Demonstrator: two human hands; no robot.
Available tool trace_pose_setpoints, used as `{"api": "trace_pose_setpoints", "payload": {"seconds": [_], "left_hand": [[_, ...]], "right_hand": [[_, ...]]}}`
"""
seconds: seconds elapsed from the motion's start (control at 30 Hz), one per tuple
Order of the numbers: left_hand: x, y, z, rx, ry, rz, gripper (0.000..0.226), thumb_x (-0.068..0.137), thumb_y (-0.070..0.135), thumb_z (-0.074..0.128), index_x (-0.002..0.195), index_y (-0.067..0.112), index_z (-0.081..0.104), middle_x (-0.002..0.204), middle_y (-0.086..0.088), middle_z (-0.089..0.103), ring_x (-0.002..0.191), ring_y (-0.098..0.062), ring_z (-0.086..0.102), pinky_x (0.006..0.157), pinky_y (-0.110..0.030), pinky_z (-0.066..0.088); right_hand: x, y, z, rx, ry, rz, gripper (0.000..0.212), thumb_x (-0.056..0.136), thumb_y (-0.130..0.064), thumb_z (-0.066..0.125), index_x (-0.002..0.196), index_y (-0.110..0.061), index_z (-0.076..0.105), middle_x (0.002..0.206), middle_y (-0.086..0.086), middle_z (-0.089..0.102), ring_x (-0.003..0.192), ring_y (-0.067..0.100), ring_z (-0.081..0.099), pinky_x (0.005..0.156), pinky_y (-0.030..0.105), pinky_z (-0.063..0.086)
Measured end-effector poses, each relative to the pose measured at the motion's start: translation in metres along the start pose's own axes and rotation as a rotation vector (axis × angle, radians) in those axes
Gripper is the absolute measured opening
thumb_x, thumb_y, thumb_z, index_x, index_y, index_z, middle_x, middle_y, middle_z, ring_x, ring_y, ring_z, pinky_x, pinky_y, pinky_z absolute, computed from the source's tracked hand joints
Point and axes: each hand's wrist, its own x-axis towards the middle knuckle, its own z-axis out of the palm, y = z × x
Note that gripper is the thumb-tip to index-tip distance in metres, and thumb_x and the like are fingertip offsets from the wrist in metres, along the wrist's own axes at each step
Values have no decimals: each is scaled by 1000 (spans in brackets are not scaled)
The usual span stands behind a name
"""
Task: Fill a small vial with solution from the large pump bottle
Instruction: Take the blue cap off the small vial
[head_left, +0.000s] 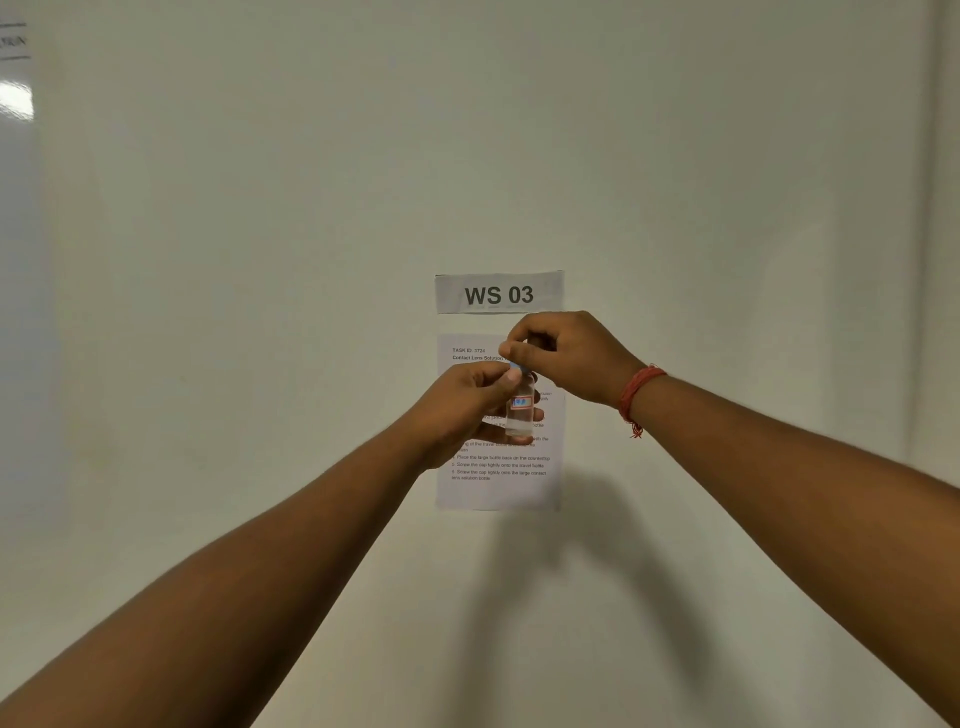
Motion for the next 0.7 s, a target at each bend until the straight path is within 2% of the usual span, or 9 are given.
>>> {"api": "trace_pose_setpoints", "payload": {"seconds": [0.07, 0.13, 0.23, 0.43, 0.7], "left_hand": [[1, 0, 0, 12, 1, -3, 32, 103, 33, 56, 115, 7, 72, 109, -14, 75, 105, -30, 74, 78, -45, 62], [1, 1, 1, 13, 2, -4, 31, 103, 32, 56, 113, 8, 73, 106, -12, 76, 104, -30, 74, 77, -44, 62], [1, 2, 2, 3, 8, 2, 28, 103, 30, 56, 109, 10, 74, 103, -11, 77, 102, -30, 75, 76, -43, 62], [1, 5, 4, 28, 8, 28, 31, 103, 31, 55, 115, 7, 72, 107, -16, 76, 101, -30, 75, 75, -41, 62], [0, 9, 6, 51, 17, 40, 31, 104, 30, 55, 113, 8, 73, 104, -15, 77, 99, -30, 75, 75, -43, 63]], "right_hand": [[1, -1, -1, -31, -9, 11, 18, 90, -37, 65, 87, -20, 70, 70, 7, 65, 57, 3, 50, 57, 15, 42], [1, -3, -3, -48, -20, 14, 18, 91, -36, 64, 88, -19, 70, 73, 9, 66, 61, 8, 53, 61, 24, 46], [1, -6, -6, -59, -51, 13, 18, 93, -35, 62, 91, -19, 70, 75, 6, 67, 68, 17, 60, 67, 30, 49], [2, -11, -11, -68, -96, 2, 16, 96, -33, 58, 92, -21, 69, 76, -3, 65, 69, 10, 57, 65, 20, 44], [4, -15, -17, -63, -133, -16, 14, 97, -31, 56, 92, -25, 66, 87, -1, 68, 80, 13, 61, 70, 25, 49]]}}
